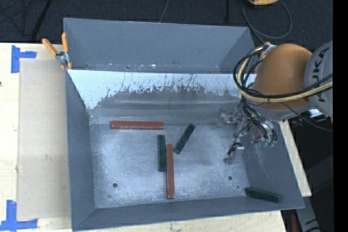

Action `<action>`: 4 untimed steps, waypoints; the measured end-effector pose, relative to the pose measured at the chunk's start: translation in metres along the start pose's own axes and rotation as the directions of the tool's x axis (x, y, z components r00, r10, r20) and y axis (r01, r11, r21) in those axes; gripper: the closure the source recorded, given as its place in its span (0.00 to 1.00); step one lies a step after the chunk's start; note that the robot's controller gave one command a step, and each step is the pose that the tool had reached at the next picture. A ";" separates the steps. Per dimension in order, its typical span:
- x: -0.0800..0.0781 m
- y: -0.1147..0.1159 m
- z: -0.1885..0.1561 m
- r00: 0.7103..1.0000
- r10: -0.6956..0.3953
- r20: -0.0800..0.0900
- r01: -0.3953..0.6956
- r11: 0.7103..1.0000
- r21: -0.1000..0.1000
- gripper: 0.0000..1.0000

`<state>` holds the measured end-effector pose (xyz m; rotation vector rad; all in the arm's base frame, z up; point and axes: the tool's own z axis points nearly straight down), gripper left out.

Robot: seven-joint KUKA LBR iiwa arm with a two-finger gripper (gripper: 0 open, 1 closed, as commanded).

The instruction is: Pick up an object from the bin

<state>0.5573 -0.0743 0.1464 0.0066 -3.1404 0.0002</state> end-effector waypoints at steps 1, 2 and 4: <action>-0.053 -0.007 0.040 0.946 -0.323 0.002 0.323 0.946 0.000 0.00; -0.051 0.114 0.078 0.898 -0.441 0.000 0.441 0.898 -0.005 0.00; -0.055 0.121 -0.063 0.909 -0.417 0.011 0.417 0.909 0.003 1.00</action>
Offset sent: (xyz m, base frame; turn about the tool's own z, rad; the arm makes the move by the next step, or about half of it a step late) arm 0.0523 -0.0076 -0.0386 -0.3293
